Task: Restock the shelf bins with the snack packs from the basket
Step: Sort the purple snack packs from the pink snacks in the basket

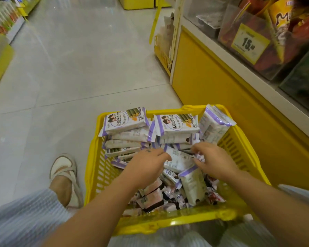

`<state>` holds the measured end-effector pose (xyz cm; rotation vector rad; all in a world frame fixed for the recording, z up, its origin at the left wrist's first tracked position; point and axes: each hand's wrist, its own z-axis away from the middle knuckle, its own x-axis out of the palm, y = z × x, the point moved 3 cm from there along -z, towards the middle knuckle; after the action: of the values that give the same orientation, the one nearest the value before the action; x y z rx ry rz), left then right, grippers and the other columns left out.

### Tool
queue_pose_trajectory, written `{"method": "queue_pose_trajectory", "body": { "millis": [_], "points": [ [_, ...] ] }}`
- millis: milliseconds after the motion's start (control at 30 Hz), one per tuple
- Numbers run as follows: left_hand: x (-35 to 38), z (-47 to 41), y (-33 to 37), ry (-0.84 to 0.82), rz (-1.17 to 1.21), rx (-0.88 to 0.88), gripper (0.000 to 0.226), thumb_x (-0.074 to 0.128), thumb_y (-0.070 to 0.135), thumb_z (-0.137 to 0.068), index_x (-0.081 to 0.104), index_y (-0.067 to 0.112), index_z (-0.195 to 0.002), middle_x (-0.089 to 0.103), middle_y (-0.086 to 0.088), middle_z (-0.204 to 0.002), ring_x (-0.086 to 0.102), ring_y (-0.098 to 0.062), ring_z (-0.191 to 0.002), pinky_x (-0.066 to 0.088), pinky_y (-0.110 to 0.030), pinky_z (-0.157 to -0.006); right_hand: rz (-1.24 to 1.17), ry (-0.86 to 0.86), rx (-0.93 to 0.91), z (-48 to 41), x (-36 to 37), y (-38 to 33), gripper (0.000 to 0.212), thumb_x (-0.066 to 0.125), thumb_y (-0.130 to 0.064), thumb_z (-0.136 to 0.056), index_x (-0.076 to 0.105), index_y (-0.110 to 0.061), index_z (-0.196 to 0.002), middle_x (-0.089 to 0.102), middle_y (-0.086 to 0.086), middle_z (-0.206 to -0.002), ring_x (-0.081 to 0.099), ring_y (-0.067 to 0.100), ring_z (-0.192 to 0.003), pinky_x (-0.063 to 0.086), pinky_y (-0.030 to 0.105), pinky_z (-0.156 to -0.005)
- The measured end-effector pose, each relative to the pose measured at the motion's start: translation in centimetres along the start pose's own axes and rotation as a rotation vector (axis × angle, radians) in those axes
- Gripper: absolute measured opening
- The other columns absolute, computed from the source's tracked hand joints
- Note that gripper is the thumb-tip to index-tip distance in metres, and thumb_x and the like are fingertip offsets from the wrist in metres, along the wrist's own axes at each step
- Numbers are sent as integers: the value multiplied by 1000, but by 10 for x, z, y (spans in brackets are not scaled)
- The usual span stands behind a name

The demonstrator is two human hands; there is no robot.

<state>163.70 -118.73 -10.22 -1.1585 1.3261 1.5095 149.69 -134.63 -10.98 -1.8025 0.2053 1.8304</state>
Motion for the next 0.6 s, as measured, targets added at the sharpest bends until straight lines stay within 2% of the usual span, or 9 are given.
{"method": "queue_pose_trajectory", "body": {
  "millis": [100,167,233,300,333,367,400,500,600],
  "points": [
    [26,-2,-2,-235,37,-88,36,40,24,-100,47,27,-135,51,2,-136,51,-20,-119,45,-41,-95,66,-334,36,5,35,4,53,56,-26,-88,42,-25,-139,41,-1,-145,39,19,-130,41,35,-103],
    [37,-2,-3,-301,29,-108,37,39,25,-100,45,28,-136,50,1,-137,51,-21,-118,46,-42,-95,115,-381,45,5,46,3,46,50,-21,-88,46,-22,-134,44,3,-140,40,23,-124,40,35,-100],
    [43,-4,-5,-310,40,-113,37,39,24,-100,46,27,-136,50,1,-137,52,-20,-117,47,-40,-94,218,-396,8,4,50,2,41,53,-22,-86,50,-22,-127,51,3,-128,42,23,-115,40,33,-91],
    [44,-8,-2,-295,63,-107,36,41,23,-99,48,27,-135,51,2,-135,53,-19,-116,48,-39,-92,253,-459,-11,3,49,0,33,63,-28,-81,57,-25,-114,57,0,-113,43,21,-107,36,31,-79],
    [44,-11,0,-287,79,-99,35,42,24,-100,48,27,-134,51,2,-134,54,-19,-114,49,-39,-91,241,-494,-5,3,47,0,24,67,-30,-79,59,-28,-101,58,-1,-103,45,20,-103,35,30,-74],
    [42,-14,5,-272,96,-85,34,42,24,-100,49,26,-133,52,3,-133,55,-19,-112,49,-39,-89,197,-527,13,3,42,1,18,71,-32,-78,56,-29,-87,56,-4,-92,47,19,-97,36,29,-72],
    [39,-17,9,-246,114,-66,33,41,24,-100,49,26,-132,53,3,-132,55,-19,-110,50,-38,-87,124,-560,55,1,35,3,22,73,-33,-77,51,-31,-78,53,-6,-85,50,17,-90,39,28,-70],
    [22,-28,23,-82,182,-2,31,40,20,-100,54,26,-127,56,6,-126,58,-18,-104,50,-37,-80,-40,-552,217,-14,-10,20,28,76,-37,-76,49,-30,-73,53,-9,-78,51,9,-72,42,24,-63],
    [1,-34,30,121,206,29,31,44,15,-99,59,24,-125,59,6,-122,59,-17,-102,49,-36,-80,47,-332,341,-34,-70,44,32,75,-44,-74,61,-16,-84,59,1,-81,51,14,-67,39,30,-57]
  ]
}}
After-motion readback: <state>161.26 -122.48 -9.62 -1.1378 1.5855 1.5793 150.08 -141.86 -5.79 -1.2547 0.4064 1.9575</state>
